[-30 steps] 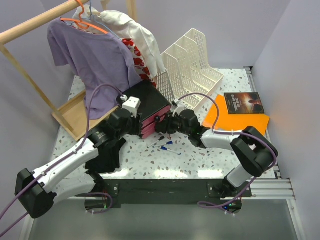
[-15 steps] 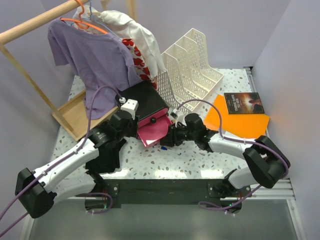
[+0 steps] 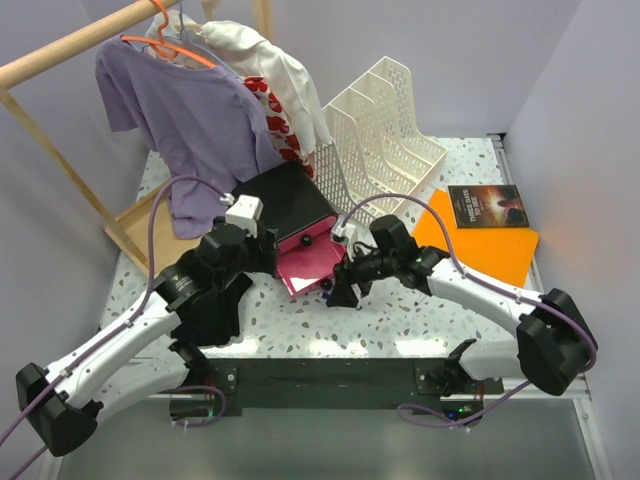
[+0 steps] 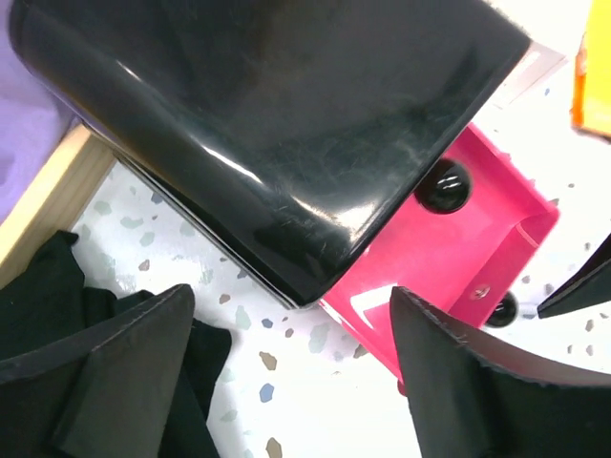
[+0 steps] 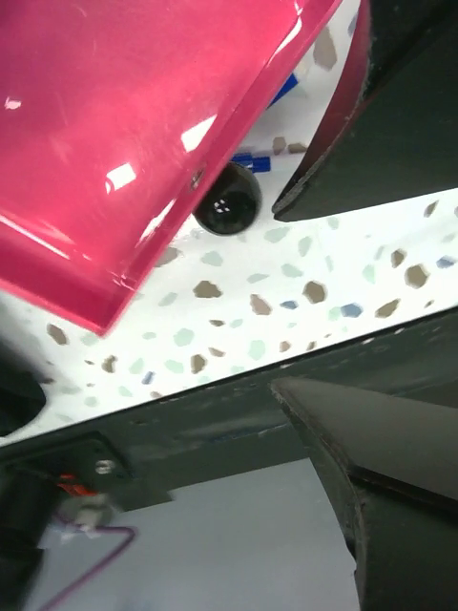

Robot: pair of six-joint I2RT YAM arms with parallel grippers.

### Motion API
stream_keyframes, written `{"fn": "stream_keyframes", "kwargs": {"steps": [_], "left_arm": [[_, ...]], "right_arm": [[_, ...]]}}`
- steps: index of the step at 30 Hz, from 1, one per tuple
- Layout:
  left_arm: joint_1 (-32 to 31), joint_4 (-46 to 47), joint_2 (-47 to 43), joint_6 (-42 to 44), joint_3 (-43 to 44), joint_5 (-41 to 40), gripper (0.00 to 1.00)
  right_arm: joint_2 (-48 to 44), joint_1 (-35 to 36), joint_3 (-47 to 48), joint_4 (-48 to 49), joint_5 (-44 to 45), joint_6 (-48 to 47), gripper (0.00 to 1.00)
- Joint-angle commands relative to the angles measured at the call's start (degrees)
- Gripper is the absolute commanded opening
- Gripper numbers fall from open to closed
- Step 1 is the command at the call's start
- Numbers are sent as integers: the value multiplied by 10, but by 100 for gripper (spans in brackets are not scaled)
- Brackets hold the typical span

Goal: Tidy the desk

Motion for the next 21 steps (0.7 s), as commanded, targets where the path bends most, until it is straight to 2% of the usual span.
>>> {"fn": "stream_keyframes", "kwargs": {"steps": [1, 3, 4, 5, 8, 11, 17, 21], "left_arm": [[3, 20, -35, -1, 6, 10, 93], [3, 20, -51, 7, 3, 12, 96], [3, 21, -56, 9, 1, 12, 99], [3, 20, -64, 18, -2, 15, 99], [3, 30, -85, 39, -14, 27, 100], [3, 32, -105, 62, -26, 37, 100], [2, 17, -129, 105, -33, 39, 100], [2, 19, -143, 121, -52, 39, 100]], "right_arm": [[-17, -2, 52, -165, -68, -189, 70], [-16, -1, 72, -204, -88, -276, 70], [-13, -2, 82, -265, -92, -317, 70], [-12, -2, 97, -284, -94, -373, 69], [-17, -1, 111, -336, -71, -445, 69], [-39, -2, 104, -340, -29, -489, 69], [-78, -16, 97, -330, 88, -516, 70], [-80, -84, 100, -333, 108, -518, 70]]}}
